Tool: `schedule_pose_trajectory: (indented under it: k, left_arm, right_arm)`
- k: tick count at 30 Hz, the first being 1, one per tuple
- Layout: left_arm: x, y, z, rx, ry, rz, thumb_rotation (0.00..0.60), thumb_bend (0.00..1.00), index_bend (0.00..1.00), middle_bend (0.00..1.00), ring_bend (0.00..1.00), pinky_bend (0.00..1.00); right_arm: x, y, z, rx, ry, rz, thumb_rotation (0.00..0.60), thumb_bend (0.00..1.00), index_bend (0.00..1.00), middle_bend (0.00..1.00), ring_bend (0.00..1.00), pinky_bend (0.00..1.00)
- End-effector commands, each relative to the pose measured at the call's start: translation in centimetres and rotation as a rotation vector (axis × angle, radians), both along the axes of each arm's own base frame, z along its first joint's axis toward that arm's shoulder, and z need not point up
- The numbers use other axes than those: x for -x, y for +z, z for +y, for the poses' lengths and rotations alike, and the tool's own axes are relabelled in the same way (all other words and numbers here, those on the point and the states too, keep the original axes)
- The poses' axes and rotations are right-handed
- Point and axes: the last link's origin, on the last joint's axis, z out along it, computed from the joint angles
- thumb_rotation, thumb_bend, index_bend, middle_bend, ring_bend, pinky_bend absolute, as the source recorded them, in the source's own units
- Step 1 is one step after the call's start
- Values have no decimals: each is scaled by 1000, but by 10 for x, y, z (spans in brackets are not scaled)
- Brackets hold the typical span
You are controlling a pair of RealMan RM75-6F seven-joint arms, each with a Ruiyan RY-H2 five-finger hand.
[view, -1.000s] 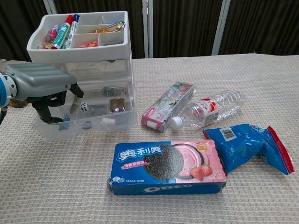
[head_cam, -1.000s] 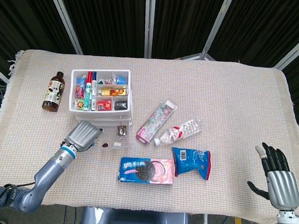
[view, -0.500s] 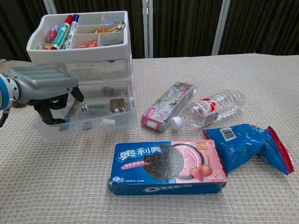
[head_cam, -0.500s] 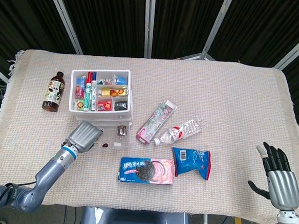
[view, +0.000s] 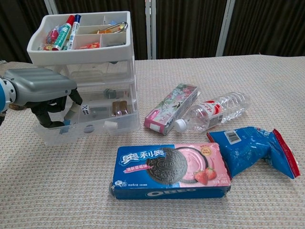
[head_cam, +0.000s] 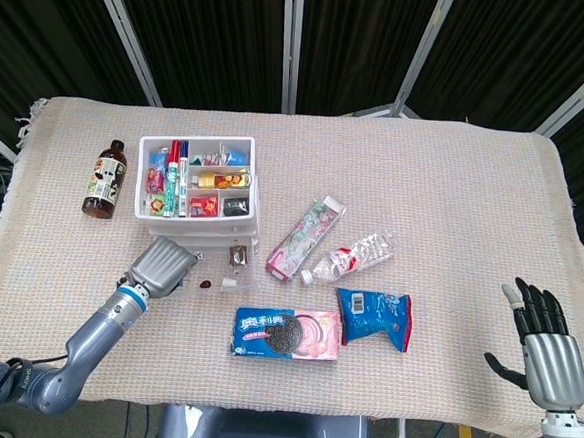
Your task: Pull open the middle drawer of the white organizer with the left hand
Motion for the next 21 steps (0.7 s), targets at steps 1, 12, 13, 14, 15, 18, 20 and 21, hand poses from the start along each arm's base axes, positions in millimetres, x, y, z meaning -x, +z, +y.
schedule_pose_trajectory:
  k: [1, 12, 13, 14, 15, 18, 20, 21]
  left_arm:
    - [0, 1, 0, 1, -1, 0, 600, 423, 602, 951, 927, 749]
    - [-1, 6, 0, -2, 0, -5, 600, 443, 618, 951, 927, 749]
    - [-1, 7, 0, -3, -1, -6, 600, 444, 619, 951, 927, 749]
    - [-1, 8, 0, -4, -1, -6, 600, 444, 620, 951, 927, 749]
    - [-1, 9, 0, -6, -1, -7, 600, 444, 621, 951, 927, 749]
    - [-2, 12, 0, -11, -2, -10, 600, 444, 622, 951, 927, 749]
    - [-2, 15, 0, -16, -2, -11, 600, 444, 622, 951, 927, 749]
    - [-3, 16, 0, -18, -2, -12, 600, 444, 622, 951, 927, 749]
  right_arm:
    - [0, 0, 0, 0, 0, 0, 600, 60, 0, 0, 0, 0]
    - [0, 0, 0, 2, -1, -2, 600, 60, 0, 0, 0, 0]
    - [0, 0, 0, 1, -1, -2, 600, 60, 0, 0, 0, 0]
    - [0, 0, 0, 1, -1, -2, 600, 60, 0, 0, 0, 0]
    - [0, 0, 0, 1, -1, -1, 600, 60, 0, 0, 0, 0]
    - [0, -1, 0, 0, 0, -1, 600, 60, 0, 0, 0, 0]
    - [0, 0, 0, 1, 0, -1, 600, 60, 0, 0, 0, 0]
    - [0, 0, 0, 1, 0, -2, 600, 60, 0, 0, 0, 0]
